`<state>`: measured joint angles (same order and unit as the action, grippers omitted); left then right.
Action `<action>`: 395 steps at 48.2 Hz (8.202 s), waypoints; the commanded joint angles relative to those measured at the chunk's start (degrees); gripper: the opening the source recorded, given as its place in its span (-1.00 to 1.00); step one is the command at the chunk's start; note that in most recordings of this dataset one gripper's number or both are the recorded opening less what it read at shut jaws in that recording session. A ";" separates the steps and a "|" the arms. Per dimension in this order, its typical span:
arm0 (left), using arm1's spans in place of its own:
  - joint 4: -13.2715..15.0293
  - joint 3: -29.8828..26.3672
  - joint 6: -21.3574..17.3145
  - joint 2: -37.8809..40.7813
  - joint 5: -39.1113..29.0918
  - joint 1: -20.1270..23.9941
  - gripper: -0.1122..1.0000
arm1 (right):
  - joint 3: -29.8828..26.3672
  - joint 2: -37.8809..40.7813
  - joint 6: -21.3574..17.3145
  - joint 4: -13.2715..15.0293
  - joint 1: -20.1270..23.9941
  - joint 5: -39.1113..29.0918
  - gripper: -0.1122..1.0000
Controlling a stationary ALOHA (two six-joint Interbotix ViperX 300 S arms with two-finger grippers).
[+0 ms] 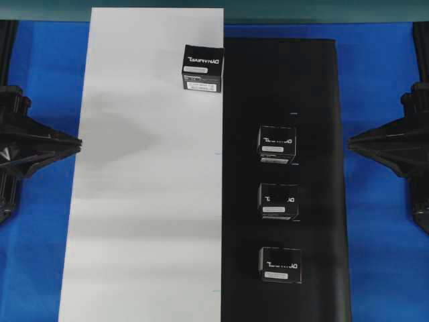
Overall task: Place the box from the black base onto the white base.
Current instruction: 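Move the right gripper over the top black box on the black base, then lower the right gripper and close it on the top black box, then lift the box and carry it left onto the white base, then lower the box onto the white base below the other box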
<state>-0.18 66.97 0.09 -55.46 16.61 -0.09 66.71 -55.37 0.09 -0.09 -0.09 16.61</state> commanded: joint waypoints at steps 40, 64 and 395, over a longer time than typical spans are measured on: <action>-0.88 -7.21 0.26 -6.33 -21.18 0.26 -0.91 | -16.70 9.14 -3.43 -1.85 -12.74 -46.67 -0.81; -0.88 -7.21 0.35 -6.50 -21.45 0.26 -0.92 | -19.69 22.32 6.68 -1.14 -12.74 -52.38 -0.59; -0.88 -7.73 3.16 -8.00 -22.68 -0.79 -0.93 | -52.12 55.90 4.92 -3.96 -6.68 -50.71 0.65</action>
<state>-0.97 60.82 3.16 -63.81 -6.33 -0.62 14.85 0.09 5.10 -4.13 -6.59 -34.63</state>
